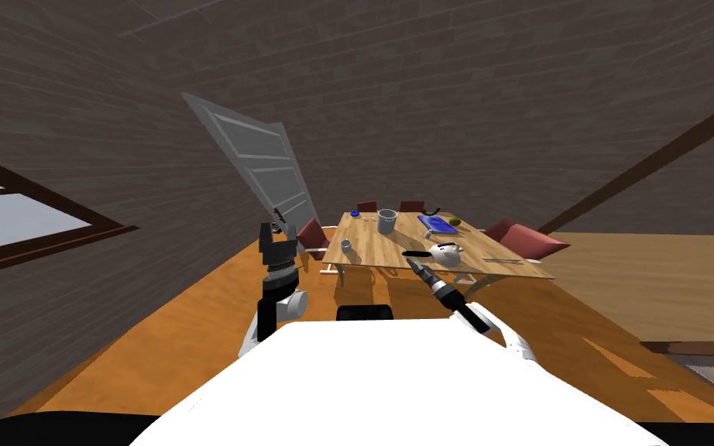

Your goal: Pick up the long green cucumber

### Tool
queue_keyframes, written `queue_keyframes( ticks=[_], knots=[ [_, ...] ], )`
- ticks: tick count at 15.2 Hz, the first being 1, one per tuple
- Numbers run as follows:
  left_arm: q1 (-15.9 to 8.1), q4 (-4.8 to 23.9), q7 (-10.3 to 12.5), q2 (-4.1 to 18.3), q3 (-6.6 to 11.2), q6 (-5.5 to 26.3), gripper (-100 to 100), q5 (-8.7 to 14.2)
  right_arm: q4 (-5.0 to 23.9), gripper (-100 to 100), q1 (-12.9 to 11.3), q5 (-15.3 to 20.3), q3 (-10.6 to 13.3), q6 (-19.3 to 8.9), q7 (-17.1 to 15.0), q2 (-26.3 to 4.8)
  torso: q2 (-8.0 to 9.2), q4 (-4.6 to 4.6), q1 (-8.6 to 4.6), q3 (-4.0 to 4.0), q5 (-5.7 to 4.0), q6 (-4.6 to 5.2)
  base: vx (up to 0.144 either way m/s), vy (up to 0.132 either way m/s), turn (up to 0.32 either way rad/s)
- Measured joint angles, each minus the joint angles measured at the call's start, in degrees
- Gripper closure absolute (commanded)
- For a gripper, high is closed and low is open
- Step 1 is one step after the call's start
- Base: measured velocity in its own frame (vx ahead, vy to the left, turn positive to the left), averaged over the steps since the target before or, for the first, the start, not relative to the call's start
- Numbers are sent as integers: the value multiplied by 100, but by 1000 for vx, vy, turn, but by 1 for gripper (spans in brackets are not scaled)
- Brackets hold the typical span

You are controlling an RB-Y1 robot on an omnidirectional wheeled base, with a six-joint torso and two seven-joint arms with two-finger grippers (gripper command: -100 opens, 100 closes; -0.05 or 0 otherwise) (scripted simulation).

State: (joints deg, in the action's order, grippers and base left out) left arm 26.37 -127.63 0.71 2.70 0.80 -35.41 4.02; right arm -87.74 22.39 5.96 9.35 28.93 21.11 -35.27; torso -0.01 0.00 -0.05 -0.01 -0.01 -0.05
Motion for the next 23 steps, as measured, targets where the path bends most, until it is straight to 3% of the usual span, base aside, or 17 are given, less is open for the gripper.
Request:
queue_keyframes(
  ticks=[3, 5, 13, 15, 18, 21, 23],
  knots=[
    [0, 0, 0, 0, 0, 0, 0, 0, 373, -100, -77, 88, 113, -51, 223, -220, -2, 0, 0, -1, 0, 0, 1, 11, 190],
    [1, 0, 0, 0, 1, 0, 0, 0, 450, -100, -22, 136, 161, -160, 368, -361, -1, 0, 0, -1, 1, 6, 2, 5, 46],
    [0, 0, 0, 0, 0, 0, 0, 0, 1318, -100, -84, 356, 417, -155, 946, -852, -3, 0, 0, -1, 0, 1, 3, 10, 211],
    [1, 0, 0, 0, 1, 0, 0, 0, 1569, -100, -82, 408, 466, -124, 1119, -949, -3, -1, -1, -2, 0, 6, 6, 10, 194],
    [0, 0, 0, 0, 0, 0, 0, 0, 2244, -100, -286, 540, 665, -87, 1385, -1186, -7, -1, -1, -4, 1, -1, 12, 11, 298],
    [1, 0, 0, 0, 1, 0, 0, 0, 2330, -100, -85, 641, 755, -283, 1689, -1518, -7, -1, 0, -4, 1, 3, 16, 5, 222],
    [2, 0, 0, 0, 1, 0, 0, 0, 2563, -100, -169, 677, 809, -262, 1808, -1550, -4, -1, -1, -3, 0, 9, 4, 2, -38]
  ],
)
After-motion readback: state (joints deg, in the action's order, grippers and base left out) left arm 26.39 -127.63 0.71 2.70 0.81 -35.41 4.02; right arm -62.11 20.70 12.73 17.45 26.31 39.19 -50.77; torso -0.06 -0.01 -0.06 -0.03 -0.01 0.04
